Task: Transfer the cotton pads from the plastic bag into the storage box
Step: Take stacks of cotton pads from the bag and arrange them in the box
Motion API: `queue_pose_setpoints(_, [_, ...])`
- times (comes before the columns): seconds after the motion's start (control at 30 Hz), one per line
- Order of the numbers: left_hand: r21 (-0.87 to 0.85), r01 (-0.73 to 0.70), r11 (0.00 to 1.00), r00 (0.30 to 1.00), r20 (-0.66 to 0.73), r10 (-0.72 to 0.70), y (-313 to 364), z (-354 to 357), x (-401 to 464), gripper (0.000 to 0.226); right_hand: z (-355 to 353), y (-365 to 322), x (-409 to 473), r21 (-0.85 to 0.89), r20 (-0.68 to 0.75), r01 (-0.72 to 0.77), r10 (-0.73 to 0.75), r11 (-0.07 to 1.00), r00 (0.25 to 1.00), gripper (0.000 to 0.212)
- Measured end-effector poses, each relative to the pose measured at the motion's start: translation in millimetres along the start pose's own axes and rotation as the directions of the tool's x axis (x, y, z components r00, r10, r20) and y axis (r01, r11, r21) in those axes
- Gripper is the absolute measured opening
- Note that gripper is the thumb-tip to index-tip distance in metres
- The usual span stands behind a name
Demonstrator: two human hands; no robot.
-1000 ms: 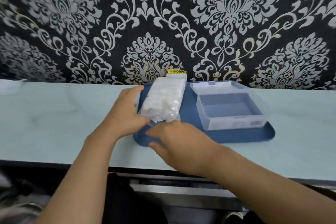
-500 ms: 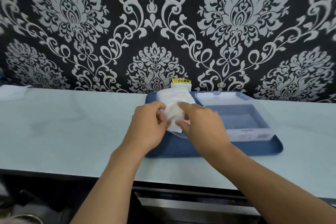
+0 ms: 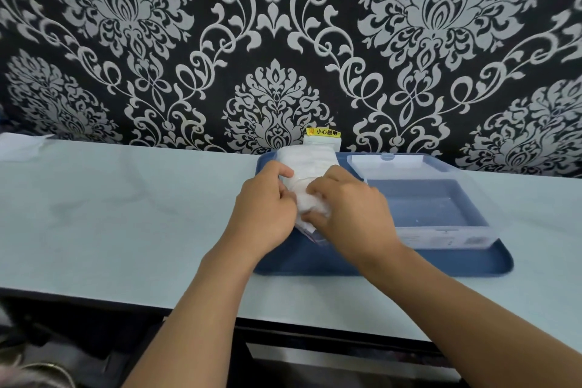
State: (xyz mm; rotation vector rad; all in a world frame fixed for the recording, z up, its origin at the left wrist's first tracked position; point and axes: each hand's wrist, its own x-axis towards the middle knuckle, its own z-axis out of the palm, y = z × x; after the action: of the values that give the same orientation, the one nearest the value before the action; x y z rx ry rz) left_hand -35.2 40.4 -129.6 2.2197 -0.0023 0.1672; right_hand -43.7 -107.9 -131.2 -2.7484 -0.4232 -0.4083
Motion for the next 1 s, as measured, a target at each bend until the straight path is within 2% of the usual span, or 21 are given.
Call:
queue_pose_setpoints(0.27, [0.009, 0.057, 0.998, 0.998, 0.010, -0.057, -1, -2, 0, 0.031, 4, 6, 0, 0.074, -0.008, 0.075, -0.075, 0.994, 0.997, 0.027])
queue_pose_setpoints(0.53, [0.069, 0.040, 0.997, 0.999, 0.020, -0.041, -1, -5, -4, 0.029, 8, 7, -3, 0.045, -0.021, 0.186, -0.185, 0.982, 0.983, 0.025])
queue_pose_setpoints(0.7, [0.097, 0.006, 0.995, 0.999, 0.035, -0.010, -2, -7, -4, 0.035, 7, 4, -4, 0.032, 0.007, 0.151, -0.151, 0.988, 0.988, 0.032])
queue_pose_setpoints(0.8, [0.051, 0.017, 0.999, 1.000, 0.016, -0.018, -3, -6, 0, 0.031, 6, 2, -4, 0.038, 0.009, 0.105, -0.105, 0.994, 0.994, 0.040])
queue_pose_setpoints(1.0, [0.018, 0.019, 1.000, 0.999, -0.040, -0.019, -7, -2, 6, 0.025, 7, 1, 0, 0.062, 0.062, 0.037, -0.040, 0.997, 0.997, 0.038])
